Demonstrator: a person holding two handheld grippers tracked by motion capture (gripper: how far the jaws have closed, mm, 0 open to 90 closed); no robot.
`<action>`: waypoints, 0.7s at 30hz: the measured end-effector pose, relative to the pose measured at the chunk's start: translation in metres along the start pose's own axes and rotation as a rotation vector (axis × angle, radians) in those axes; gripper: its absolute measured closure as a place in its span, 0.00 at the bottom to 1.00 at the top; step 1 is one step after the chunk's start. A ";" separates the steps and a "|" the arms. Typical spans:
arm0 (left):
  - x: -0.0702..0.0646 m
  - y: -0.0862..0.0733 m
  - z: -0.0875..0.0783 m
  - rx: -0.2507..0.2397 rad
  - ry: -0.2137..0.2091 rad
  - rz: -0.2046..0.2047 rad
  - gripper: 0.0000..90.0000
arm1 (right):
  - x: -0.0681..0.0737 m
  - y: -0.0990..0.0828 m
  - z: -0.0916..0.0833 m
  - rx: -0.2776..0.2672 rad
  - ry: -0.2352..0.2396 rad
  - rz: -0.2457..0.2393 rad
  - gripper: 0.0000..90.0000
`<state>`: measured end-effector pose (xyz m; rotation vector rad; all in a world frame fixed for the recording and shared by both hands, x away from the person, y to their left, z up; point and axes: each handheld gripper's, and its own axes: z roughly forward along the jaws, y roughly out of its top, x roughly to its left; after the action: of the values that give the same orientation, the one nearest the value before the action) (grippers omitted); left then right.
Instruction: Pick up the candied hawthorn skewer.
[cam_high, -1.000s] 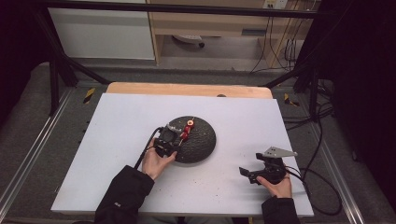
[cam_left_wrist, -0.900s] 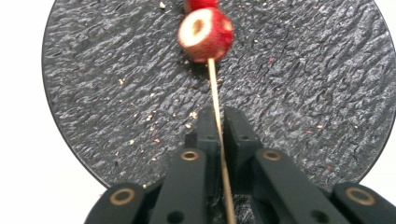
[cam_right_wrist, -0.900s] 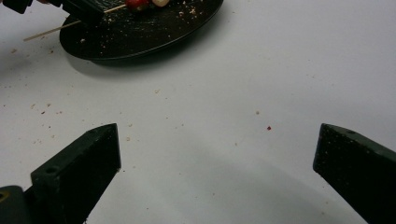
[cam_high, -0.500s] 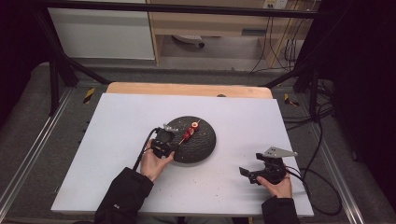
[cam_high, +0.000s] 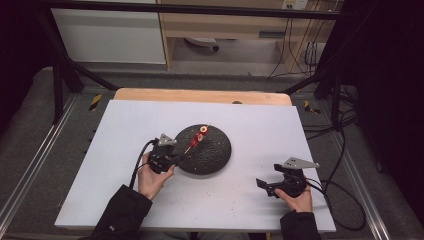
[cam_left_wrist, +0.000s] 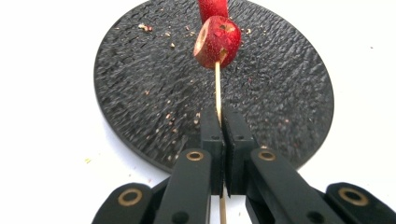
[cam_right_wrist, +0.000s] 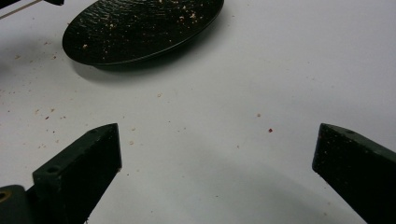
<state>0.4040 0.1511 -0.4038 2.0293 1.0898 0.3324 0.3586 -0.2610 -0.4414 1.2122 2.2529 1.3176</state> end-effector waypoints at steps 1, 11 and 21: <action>0.002 -0.002 -0.003 -0.007 -0.007 -0.001 0.98 | 0.001 0.001 0.000 0.000 0.001 0.002 0.02; 0.016 -0.024 -0.026 -0.030 -0.040 0.022 0.98 | 0.010 0.006 0.005 -0.001 0.034 0.031 0.02; 0.028 -0.050 -0.041 -0.072 -0.056 0.015 0.98 | 0.025 0.016 0.015 -0.007 0.060 0.035 0.02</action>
<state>0.3685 0.2107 -0.4182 1.9725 1.0150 0.3166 0.3603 -0.2291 -0.4322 1.2307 2.2762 1.3911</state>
